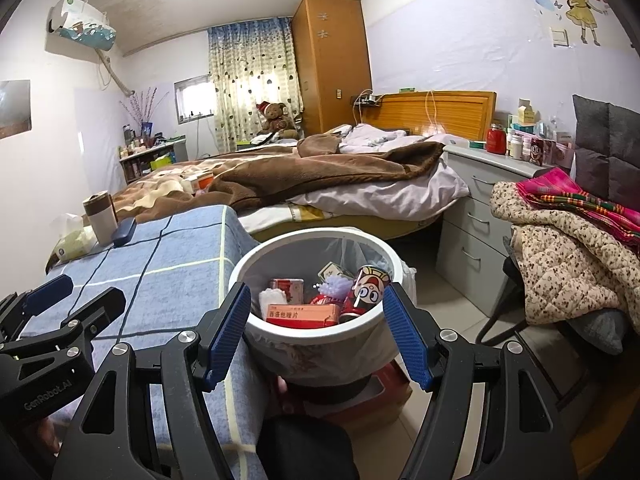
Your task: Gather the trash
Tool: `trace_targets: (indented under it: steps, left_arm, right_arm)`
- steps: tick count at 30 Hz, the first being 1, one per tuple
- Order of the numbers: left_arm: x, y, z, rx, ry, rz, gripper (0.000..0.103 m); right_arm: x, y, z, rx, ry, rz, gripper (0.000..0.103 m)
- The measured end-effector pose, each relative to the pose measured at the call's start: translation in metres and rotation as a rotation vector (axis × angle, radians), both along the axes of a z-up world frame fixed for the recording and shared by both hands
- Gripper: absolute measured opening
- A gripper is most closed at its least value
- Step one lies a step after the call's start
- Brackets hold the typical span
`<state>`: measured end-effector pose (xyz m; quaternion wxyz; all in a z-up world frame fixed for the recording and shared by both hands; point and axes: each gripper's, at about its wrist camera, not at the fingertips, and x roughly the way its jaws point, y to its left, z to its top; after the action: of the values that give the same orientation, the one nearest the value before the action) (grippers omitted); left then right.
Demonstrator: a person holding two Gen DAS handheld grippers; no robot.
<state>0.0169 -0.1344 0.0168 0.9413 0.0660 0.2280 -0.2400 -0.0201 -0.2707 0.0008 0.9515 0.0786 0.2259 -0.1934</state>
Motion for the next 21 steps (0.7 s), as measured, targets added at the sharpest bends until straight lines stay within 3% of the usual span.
trace_targets:
  steps: [21]
  left_arm:
    - [-0.0021,0.0034,-0.0003,-0.007,0.003,-0.001,0.084]
  right_arm:
    - [-0.0018,0.0029,0.0040,-0.004,-0.010,0.004,0.070]
